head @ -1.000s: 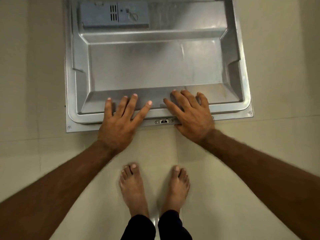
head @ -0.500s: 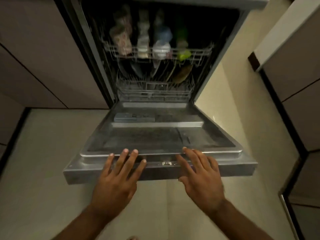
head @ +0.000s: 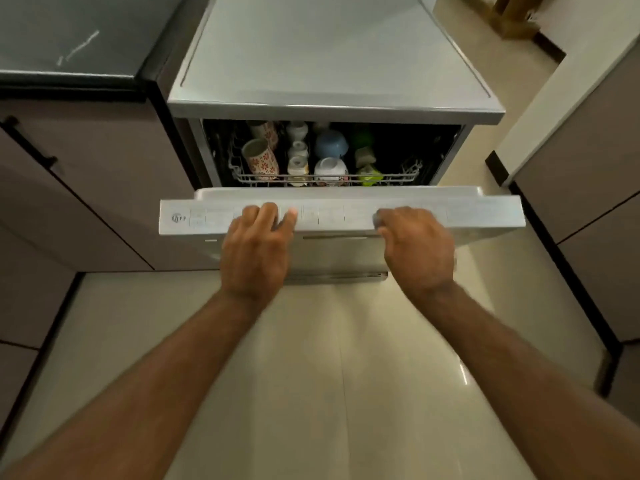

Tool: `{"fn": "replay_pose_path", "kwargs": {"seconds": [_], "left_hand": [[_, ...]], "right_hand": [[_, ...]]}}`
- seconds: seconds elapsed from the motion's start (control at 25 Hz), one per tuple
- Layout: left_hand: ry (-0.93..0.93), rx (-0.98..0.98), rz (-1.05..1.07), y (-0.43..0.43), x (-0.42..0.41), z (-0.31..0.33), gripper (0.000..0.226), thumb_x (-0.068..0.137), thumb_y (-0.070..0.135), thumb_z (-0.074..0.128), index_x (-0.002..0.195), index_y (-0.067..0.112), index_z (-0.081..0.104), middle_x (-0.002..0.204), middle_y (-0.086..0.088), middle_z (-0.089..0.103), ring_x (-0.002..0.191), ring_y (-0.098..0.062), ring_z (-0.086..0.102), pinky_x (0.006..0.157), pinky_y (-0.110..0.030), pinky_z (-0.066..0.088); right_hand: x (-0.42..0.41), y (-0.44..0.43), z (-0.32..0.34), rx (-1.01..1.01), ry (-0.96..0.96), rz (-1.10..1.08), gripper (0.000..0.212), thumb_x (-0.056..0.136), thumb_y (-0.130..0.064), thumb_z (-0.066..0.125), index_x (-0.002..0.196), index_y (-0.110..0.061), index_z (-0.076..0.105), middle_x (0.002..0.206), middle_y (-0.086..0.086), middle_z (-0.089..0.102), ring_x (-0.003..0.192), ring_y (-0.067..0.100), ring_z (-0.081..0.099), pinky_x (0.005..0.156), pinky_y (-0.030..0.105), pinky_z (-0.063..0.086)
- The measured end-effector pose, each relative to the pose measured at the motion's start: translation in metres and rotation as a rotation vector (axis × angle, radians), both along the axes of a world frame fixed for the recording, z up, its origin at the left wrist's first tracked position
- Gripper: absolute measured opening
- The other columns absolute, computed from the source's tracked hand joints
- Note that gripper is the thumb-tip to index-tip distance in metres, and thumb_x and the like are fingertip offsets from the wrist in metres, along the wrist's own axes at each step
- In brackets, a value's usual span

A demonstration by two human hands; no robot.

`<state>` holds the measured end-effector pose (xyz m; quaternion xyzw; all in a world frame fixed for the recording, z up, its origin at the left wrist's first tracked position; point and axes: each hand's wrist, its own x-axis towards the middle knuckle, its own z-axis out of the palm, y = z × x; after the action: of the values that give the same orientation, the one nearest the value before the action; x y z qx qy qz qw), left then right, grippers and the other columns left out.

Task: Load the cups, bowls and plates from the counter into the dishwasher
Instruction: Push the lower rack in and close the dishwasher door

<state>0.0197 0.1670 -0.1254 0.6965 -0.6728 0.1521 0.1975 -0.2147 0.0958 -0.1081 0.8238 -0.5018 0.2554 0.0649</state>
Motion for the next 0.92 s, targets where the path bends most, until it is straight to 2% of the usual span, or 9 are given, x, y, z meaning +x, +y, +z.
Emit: {"fn": "replay_pose_path", "kwargs": {"seconds": [0.12,0.24,0.36,0.48,0.6,0.64,0.72,0.8,0.92], "left_hand": [[-0.046,-0.055,0.044,-0.045,0.011,0.006,0.041,0.094,0.011,0.063,0.135,0.013,0.063,0.11,-0.008,0.06,0.098,-0.031,0.055,0.079,-0.044,0.047],[-0.092,-0.1,0.078,-0.076,0.021,0.013,0.041,0.094,0.01,0.06,0.134,0.014,0.063,0.111,-0.008,0.063,0.099,-0.033,0.056,0.078,-0.046,0.045],[-0.105,-0.104,0.091,-0.103,0.03,0.017,0.039,0.092,0.009,0.06,0.131,0.013,0.065,0.111,-0.008,0.063,0.099,-0.034,0.057,0.078,-0.046,0.045],[-0.079,-0.099,0.077,-0.125,0.033,0.025,0.026,0.096,0.012,0.056,0.119,0.01,0.069,0.11,-0.009,0.061,0.104,-0.034,0.055,0.083,-0.045,0.042],[-0.045,-0.088,0.028,-0.144,0.045,0.037,0.02,0.094,0.021,0.059,0.103,0.016,0.077,0.143,-0.007,0.052,0.135,-0.033,0.044,0.105,-0.05,0.033],[-0.025,-0.075,0.001,-0.15,0.051,0.042,0.018,0.093,0.024,0.063,0.102,0.02,0.078,0.154,-0.005,0.043,0.146,-0.032,0.034,0.114,-0.055,0.026],[0.048,-0.013,-0.046,-0.164,0.064,0.052,0.019,0.091,0.028,0.071,0.108,0.023,0.078,0.163,-0.007,0.034,0.153,-0.032,0.024,0.122,-0.063,0.012],[0.073,0.039,-0.055,-0.178,0.073,0.054,0.023,0.088,0.03,0.075,0.109,0.021,0.075,0.152,-0.009,0.046,0.144,-0.028,0.038,0.121,-0.066,0.013],[0.092,-0.029,-0.07,-0.189,0.077,0.053,0.025,0.086,0.034,0.076,0.097,0.019,0.059,0.11,-0.004,0.061,0.106,-0.025,0.056,0.113,-0.058,0.033]], "right_hand": [[0.022,-0.038,0.012,-0.011,0.0,-0.092,0.019,0.088,-0.005,0.061,0.101,-0.018,0.068,0.091,0.002,0.069,0.081,0.024,0.06,0.061,0.029,0.035],[0.036,-0.064,0.021,-0.024,-0.006,-0.124,0.027,0.09,-0.005,0.059,0.113,-0.017,0.067,0.097,0.004,0.07,0.084,0.025,0.061,0.063,0.03,0.033],[0.04,-0.091,0.026,-0.034,-0.012,-0.096,0.026,0.093,-0.01,0.059,0.118,-0.017,0.065,0.097,0.005,0.07,0.082,0.026,0.062,0.062,0.031,0.039],[0.042,-0.116,0.03,-0.025,-0.014,-0.068,0.032,0.094,-0.014,0.062,0.126,-0.019,0.06,0.099,0.006,0.07,0.082,0.025,0.064,0.068,0.037,0.05],[0.043,-0.14,0.039,-0.016,-0.021,-0.03,0.047,0.091,-0.021,0.069,0.134,-0.02,0.052,0.122,0.008,0.061,0.099,0.026,0.061,0.076,0.036,0.05],[0.041,-0.149,0.043,-0.021,-0.008,-0.039,0.055,0.088,-0.028,0.072,0.137,-0.021,0.049,0.13,0.01,0.053,0.108,0.026,0.056,0.082,0.037,0.051],[0.037,-0.167,0.047,-0.042,0.041,-0.088,0.071,0.084,-0.042,0.074,0.144,-0.022,0.042,0.141,0.011,0.044,0.124,0.029,0.047,0.098,0.043,0.048],[0.036,-0.181,0.046,-0.018,0.046,-0.073,0.078,0.085,-0.047,0.072,0.149,-0.019,0.037,0.142,0.01,0.047,0.13,0.03,0.045,0.11,0.047,0.039],[0.042,-0.19,0.044,-0.016,-0.009,-0.047,0.075,0.087,-0.045,0.071,0.15,-0.018,0.038,0.132,0.01,0.056,0.119,0.028,0.053,0.105,0.042,0.042]]}}
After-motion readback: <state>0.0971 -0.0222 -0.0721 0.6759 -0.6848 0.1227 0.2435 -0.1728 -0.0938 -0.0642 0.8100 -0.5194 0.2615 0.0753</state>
